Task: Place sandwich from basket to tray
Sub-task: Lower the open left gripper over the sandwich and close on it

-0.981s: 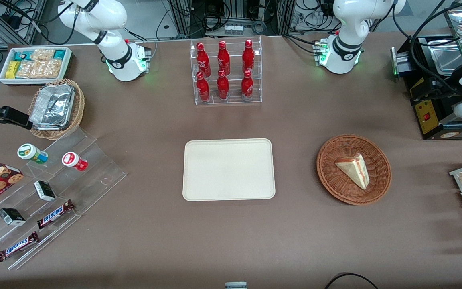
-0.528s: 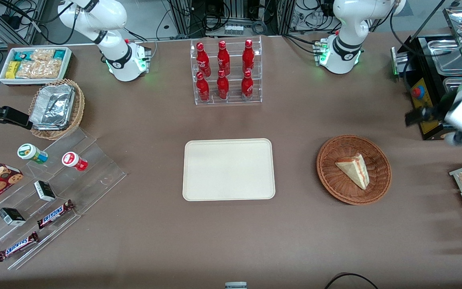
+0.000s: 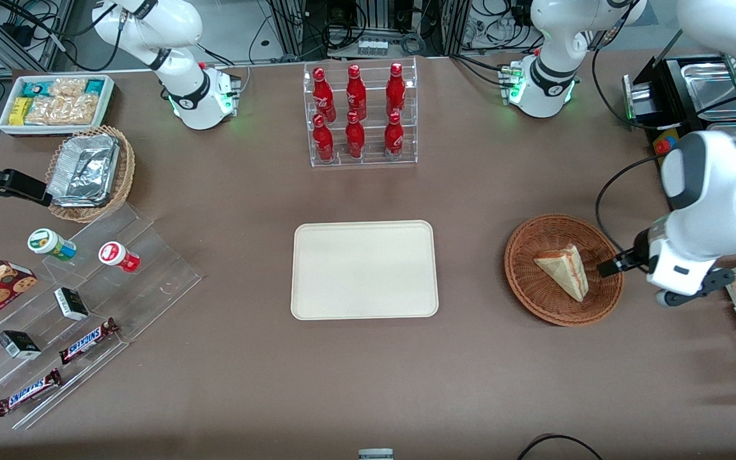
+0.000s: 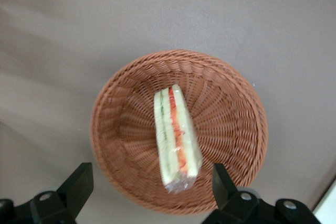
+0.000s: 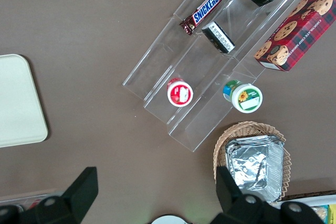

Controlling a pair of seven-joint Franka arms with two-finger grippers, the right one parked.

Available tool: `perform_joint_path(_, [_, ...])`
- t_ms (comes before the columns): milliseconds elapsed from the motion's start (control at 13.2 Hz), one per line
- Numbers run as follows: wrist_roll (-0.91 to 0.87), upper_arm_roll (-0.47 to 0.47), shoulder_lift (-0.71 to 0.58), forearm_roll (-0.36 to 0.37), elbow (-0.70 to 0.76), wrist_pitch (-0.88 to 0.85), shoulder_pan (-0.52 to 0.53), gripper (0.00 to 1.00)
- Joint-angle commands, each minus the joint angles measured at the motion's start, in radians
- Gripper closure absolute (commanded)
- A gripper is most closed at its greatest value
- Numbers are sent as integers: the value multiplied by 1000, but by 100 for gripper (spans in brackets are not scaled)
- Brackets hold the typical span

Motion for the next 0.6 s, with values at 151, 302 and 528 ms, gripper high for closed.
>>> perform_joint_path(151, [-226, -50, -14, 1, -217, 274, -7, 0])
perform_joint_path(302, [-237, -57, -35, 9, -299, 336, -7, 0])
perform_joint_path(528, [-239, -54, -66, 17, -370, 359, -6, 0])
